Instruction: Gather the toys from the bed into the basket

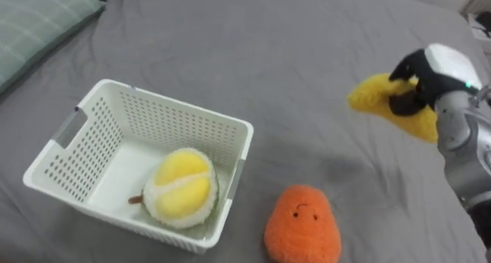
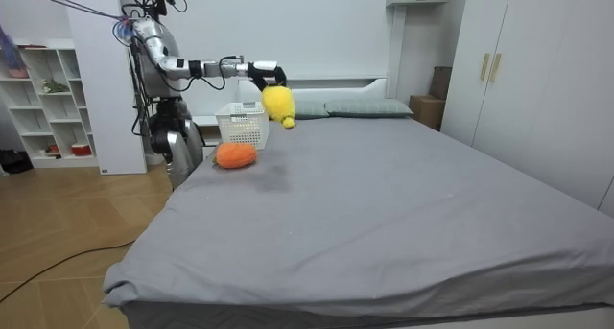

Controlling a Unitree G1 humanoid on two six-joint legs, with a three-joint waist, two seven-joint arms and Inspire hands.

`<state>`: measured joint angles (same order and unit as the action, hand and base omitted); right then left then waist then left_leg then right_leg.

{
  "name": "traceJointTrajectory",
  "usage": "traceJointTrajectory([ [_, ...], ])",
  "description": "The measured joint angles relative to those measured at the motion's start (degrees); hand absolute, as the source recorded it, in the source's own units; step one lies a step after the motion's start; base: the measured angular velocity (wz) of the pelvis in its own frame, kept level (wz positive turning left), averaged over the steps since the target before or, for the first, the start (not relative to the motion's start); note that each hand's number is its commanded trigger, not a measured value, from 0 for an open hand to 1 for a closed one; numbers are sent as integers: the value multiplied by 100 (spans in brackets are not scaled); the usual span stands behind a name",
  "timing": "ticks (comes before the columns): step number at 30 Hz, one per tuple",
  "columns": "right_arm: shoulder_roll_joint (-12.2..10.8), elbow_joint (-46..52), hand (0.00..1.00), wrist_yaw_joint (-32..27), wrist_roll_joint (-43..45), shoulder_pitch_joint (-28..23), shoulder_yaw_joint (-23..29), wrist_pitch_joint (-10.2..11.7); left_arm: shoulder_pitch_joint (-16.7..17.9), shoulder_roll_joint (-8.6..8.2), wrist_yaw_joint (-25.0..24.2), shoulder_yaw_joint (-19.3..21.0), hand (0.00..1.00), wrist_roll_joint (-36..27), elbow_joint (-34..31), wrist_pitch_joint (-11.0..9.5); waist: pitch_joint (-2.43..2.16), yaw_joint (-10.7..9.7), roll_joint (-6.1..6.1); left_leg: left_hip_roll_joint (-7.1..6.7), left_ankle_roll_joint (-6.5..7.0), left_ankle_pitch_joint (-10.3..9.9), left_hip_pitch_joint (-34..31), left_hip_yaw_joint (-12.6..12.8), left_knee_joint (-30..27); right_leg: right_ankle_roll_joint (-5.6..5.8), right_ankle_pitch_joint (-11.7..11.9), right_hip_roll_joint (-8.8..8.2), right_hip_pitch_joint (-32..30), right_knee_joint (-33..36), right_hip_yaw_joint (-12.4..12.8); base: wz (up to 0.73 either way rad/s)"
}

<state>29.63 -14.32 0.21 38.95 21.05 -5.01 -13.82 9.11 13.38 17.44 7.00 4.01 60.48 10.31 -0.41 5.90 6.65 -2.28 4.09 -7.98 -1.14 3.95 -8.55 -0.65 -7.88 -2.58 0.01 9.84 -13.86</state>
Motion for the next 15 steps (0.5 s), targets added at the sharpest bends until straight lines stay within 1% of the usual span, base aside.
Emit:
traceJointTrajectory([
  [1, 7, 190, 100, 0, -1, -34, 11, -2, 16, -24, 0, -4, 0, 0, 0, -1, 5, -73, -8, 2, 2, -1, 57, 21, 16, 2, 1, 3, 32, 6, 33, -13],
  [3, 6, 518, 100, 8, 0, -88, 18, -8, 47, -71, 10, 0, 0, 1, 0, -24, 15, -99, -27, 9, 4, -5, 88, 65, 35, 4, 3, 17, 41, 22, 120, -15],
  [5, 6, 995, 100, 18, -2, -165, 118, 2, 73, -114, 84, 59, 0, 1, 0, -46, 18, -191, -31, 9, 3, -6, 76, 69, 38, 5, 4, 18, 6, 47, 142, -6],
  [7, 6, 1236, 100, 19, -2, -168, 211, -1, 69, -125, 120, 143, 0, 11, -3, -54, 18, -242, -31, 13, 2, -7, 76, 77, 64, 5, 3, 18, -9, 77, 147, -2],
  [10, 5, 1680, 100, 23, -4, -171, 248, -2, 94, -129, 242, 181, 0, 21, -6, -109, 17, -246, -28, 24, 2, -8, 93, 145, 80, 4, 4, 23, -21, 78, 176, -8],
  [13, -16, 2230, 100, 121, -31, -200, 216, -12, 89, -130, 256, 262, 0, 82, -2, -132, 20, -134, -16, 38, -2, -10, 146, 209, 91, 2, 5, 48, -12, 79, 271, -12],
  [15, -23, 2452, 100, 223, -46, -199, 203, -13, 57, -132, 283, 306, 0, 208, -9, -144, 10, -73, -2, 50, -10, -19, 181, 207, 95, 2, 5, 55, 25, 78, 263, 3],
])
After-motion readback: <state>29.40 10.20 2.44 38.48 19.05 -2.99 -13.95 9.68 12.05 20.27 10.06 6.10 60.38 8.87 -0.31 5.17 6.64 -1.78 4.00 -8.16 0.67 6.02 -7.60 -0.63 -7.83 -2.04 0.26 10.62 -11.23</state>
